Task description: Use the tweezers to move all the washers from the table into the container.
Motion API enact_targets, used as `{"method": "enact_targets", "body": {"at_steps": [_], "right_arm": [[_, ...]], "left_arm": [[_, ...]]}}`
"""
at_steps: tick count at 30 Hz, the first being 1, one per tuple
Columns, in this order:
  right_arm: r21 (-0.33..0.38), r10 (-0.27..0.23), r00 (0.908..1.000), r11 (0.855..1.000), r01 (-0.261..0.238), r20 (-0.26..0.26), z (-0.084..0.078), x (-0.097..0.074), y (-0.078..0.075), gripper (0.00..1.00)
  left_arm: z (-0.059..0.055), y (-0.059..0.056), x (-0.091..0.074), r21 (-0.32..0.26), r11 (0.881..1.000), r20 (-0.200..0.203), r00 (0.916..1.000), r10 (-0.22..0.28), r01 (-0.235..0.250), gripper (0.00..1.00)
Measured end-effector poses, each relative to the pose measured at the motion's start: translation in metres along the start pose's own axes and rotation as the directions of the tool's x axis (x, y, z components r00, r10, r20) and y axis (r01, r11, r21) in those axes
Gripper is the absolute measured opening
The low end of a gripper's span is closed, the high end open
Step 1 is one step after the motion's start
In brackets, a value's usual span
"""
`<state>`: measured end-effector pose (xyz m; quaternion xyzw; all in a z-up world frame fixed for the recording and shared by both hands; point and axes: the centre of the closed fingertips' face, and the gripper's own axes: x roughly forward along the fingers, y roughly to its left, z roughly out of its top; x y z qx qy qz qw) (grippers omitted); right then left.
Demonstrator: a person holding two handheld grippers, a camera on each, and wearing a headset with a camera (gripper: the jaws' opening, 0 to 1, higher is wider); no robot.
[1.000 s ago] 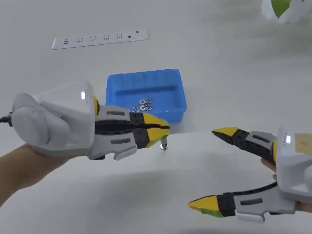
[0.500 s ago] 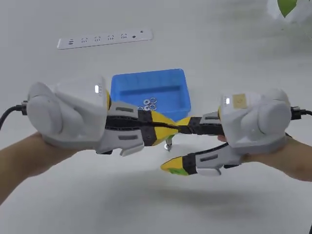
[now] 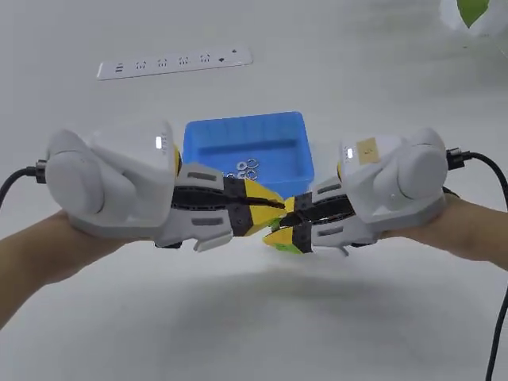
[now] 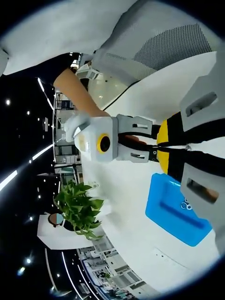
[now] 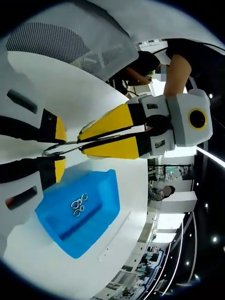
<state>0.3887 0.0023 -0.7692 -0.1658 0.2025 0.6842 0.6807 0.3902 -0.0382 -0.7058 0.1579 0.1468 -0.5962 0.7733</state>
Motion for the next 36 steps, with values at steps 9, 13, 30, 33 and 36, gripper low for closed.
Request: {"method": "enact_targets", "body": {"at_steps": [9,13,30,33,36], "right_arm": [[-0.044,0.025,0.9997,0.999,-0.024,0.007,0.001,0.001,0.003,0.10],[-0.029,0.025,0.9994,0.999,-0.024,0.026,0.000,0.001,0.003,0.11],[-0.034,0.024,0.9991,0.999,-0.023,0.036,-0.003,0.005,0.000,0.10],[-0.043,0.017,0.9992,0.999,-0.015,0.037,-0.003,0.005,-0.001,0.10],[-0.044,0.016,0.9991,0.999,-0.015,0.038,-0.002,0.006,-0.003,0.09]], "left_arm": [[-0.003,-0.001,-0.001,0.006,1.000,-0.014,0.9999,-0.001,0.001,0.05],[-0.005,-0.001,-0.002,0.006,1.000,-0.019,0.9998,0.002,-0.001,0.06],[-0.008,0.005,-0.003,-0.013,0.999,-0.035,0.9987,0.037,-0.038,0.07],[-0.014,0.004,-0.001,0.001,0.998,-0.069,0.9956,0.064,-0.064,0.10],[-0.013,-0.002,0.000,-0.024,0.997,-0.056,0.9962,0.068,-0.069,0.22]]}}
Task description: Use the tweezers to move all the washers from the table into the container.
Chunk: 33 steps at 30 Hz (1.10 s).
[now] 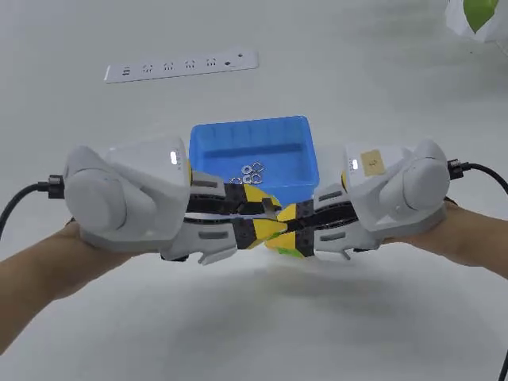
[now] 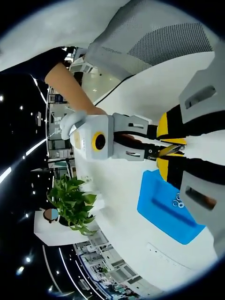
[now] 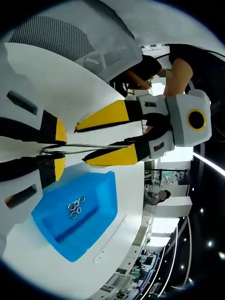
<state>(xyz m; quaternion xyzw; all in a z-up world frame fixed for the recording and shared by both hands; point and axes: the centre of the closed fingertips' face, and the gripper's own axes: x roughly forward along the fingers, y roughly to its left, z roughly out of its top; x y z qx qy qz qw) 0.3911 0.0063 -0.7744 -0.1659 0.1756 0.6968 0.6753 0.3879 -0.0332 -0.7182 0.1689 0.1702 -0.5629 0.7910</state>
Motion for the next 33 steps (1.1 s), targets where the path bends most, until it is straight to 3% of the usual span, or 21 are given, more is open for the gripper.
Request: {"method": "enact_targets", "body": {"at_steps": [3,10,12,16,18,21,22,24,25,26,28,33], "right_arm": [[-0.009,0.004,1.0000,1.000,-0.004,-0.001,0.001,0.002,0.001,0.09],[-0.024,0.014,0.9999,1.000,-0.014,0.007,0.012,0.003,0.008,0.09],[-0.040,0.019,0.9998,0.999,-0.019,0.007,0.017,0.001,0.009,0.09],[-0.052,0.015,0.9997,0.999,-0.014,0.020,0.027,-0.005,0.009,0.09],[-0.054,0.009,0.9995,0.999,-0.007,0.030,0.034,-0.009,0.008,0.09],[-0.069,0.004,0.9993,0.998,-0.001,0.037,0.042,-0.015,0.008,0.09],[-0.073,0.004,0.9993,0.997,-0.001,0.038,0.043,-0.017,0.009,0.09],[-0.081,0.004,0.9993,0.997,0.000,0.037,0.046,-0.023,0.009,0.09],[-0.086,0.003,0.9993,0.996,0.000,0.036,0.048,-0.025,0.009,0.09],[-0.093,-0.003,0.9993,0.996,0.006,0.038,0.051,-0.028,0.008,0.09],[-0.095,-0.012,0.9988,0.995,0.016,0.048,0.057,-0.033,0.006,0.09],[-0.091,-0.057,0.9939,0.994,0.065,0.095,0.079,-0.043,-0.013,0.09]], "left_arm": [[0.002,-0.003,-0.002,-0.012,1.000,0.011,0.9997,0.023,-0.023,0.27],[0.008,0.004,-0.017,-0.082,0.990,0.054,0.9912,0.121,-0.116,0.33],[0.007,0.006,-0.026,-0.077,0.985,0.056,0.9860,0.157,-0.153,0.37],[0.010,0.005,-0.043,-0.145,0.968,0.088,0.9721,0.217,-0.203,0.40],[0.009,0.005,-0.053,-0.191,0.954,0.097,0.9626,0.253,-0.231,0.41],[0.005,0.009,-0.065,-0.276,0.915,0.100,0.9383,0.331,-0.294,0.47],[0.006,0.009,-0.070,-0.326,0.895,0.120,0.9252,0.360,-0.306,0.49],[0.009,0.010,-0.078,-0.381,0.864,0.149,0.8998,0.410,-0.330,0.53],[0.009,0.010,-0.081,-0.399,0.853,0.159,0.8913,0.425,-0.335,0.55],[0.010,0.008,-0.085,-0.416,0.846,0.176,0.8832,0.435,-0.333,0.58],[0.012,0.004,-0.088,-0.426,0.844,0.194,0.8786,0.436,-0.325,0.62],[0.010,-0.001,-0.096,-0.427,0.845,0.201,0.8773,0.436,-0.322,0.72]]}}
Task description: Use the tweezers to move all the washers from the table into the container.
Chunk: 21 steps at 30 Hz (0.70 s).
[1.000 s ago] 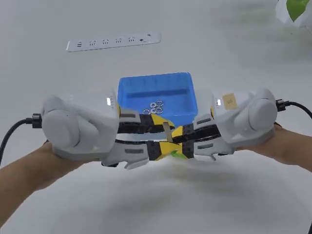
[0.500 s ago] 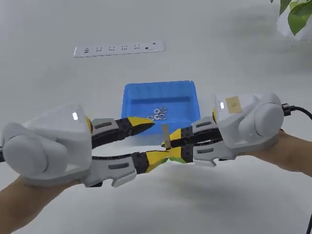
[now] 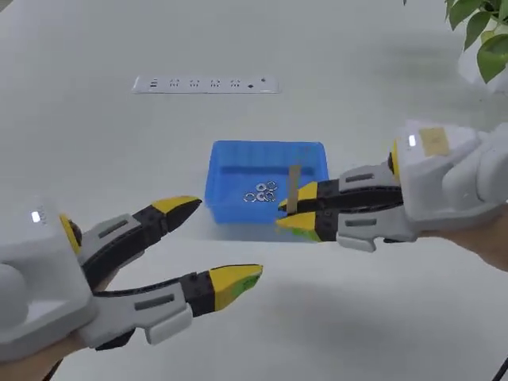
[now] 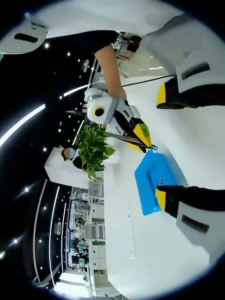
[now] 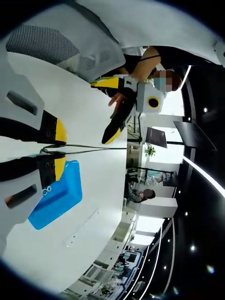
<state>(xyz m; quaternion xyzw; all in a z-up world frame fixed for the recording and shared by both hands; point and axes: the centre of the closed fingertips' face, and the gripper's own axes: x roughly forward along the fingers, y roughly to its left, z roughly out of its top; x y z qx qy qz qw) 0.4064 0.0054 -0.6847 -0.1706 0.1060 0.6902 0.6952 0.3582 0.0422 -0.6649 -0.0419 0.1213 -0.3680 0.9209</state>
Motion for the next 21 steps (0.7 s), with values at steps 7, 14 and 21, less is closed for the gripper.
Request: {"method": "enact_targets", "body": {"at_steps": [7,14,21], "right_arm": [[-0.022,-0.049,0.9983,0.999,0.050,0.031,0.019,-0.001,-0.036,0.09],[-0.065,-0.076,0.9971,0.995,0.076,-0.007,0.010,0.011,-0.065,0.09],[-0.052,-0.080,0.9962,0.996,0.078,-0.033,-0.010,0.039,-0.081,0.09]], "left_arm": [[-0.005,0.008,-0.007,-0.010,1.000,-0.008,0.9997,0.023,-0.023,0.85],[-0.010,0.014,-0.013,-0.041,0.998,0.008,0.9991,0.041,-0.041,0.96],[-0.014,0.016,-0.018,-0.033,0.998,0.002,0.9986,0.053,-0.053,0.99]]}}
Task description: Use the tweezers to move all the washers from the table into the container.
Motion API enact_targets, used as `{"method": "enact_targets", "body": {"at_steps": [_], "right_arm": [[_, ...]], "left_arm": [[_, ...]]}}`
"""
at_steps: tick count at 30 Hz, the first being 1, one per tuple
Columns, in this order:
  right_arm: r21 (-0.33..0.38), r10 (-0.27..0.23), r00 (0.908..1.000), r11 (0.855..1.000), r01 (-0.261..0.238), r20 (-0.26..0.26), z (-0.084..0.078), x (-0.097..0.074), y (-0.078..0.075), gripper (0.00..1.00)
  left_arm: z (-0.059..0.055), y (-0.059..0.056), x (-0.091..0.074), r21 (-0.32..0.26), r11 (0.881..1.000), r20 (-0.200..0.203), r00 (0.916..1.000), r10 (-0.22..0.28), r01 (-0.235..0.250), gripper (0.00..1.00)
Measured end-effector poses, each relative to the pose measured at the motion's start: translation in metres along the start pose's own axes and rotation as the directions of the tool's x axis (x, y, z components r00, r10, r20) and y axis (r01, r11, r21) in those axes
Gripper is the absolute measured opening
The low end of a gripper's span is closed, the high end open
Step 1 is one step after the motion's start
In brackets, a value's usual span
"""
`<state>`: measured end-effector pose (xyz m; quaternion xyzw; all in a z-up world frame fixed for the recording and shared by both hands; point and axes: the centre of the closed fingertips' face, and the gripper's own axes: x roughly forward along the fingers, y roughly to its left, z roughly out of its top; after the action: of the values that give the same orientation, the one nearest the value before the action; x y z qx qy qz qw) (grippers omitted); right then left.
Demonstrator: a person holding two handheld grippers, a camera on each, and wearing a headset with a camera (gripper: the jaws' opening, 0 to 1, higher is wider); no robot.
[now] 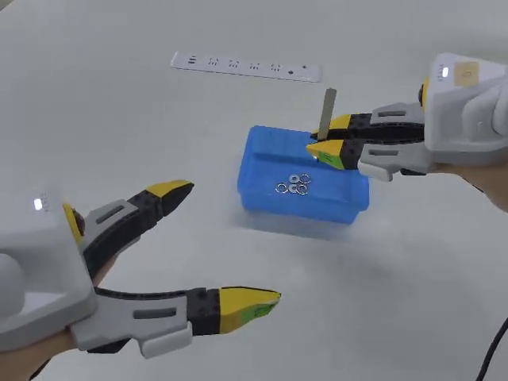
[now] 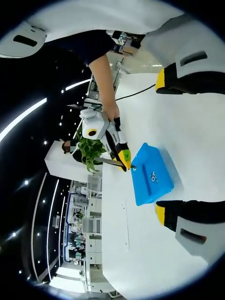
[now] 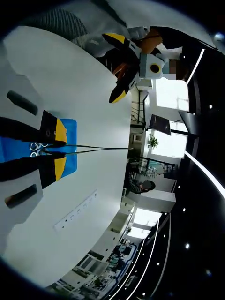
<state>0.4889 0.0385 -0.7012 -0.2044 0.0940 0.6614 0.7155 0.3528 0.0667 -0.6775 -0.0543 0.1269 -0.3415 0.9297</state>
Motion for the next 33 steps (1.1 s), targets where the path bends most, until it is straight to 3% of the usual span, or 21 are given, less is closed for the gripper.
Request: {"method": "enact_targets", "body": {"at_steps": [4,11,22,33], "right_arm": [[-0.008,0.005,0.9991,1.000,-0.005,-0.042,-0.018,0.016,-0.001,0.09],[0.017,-0.002,0.9977,1.000,0.003,-0.068,-0.035,0.027,-0.002,0.09],[0.017,0.005,0.9936,1.000,-0.003,-0.113,-0.058,0.032,0.001,0.10],[0.038,0.012,0.9939,0.999,-0.008,-0.109,-0.060,0.030,0.001,0.10]], "left_arm": [[-0.001,0.002,-0.002,0.003,1.000,-0.011,0.9999,0.010,-0.010,1.00],[-0.015,0.005,-0.008,0.025,1.000,-0.052,0.9987,0.003,-0.002,1.00],[-0.012,-0.005,-0.001,0.026,1.000,-0.069,0.9975,0.013,-0.011,1.00],[-0.016,-0.009,-0.001,0.017,1.000,-0.086,0.9962,0.009,-0.007,1.00]]}}
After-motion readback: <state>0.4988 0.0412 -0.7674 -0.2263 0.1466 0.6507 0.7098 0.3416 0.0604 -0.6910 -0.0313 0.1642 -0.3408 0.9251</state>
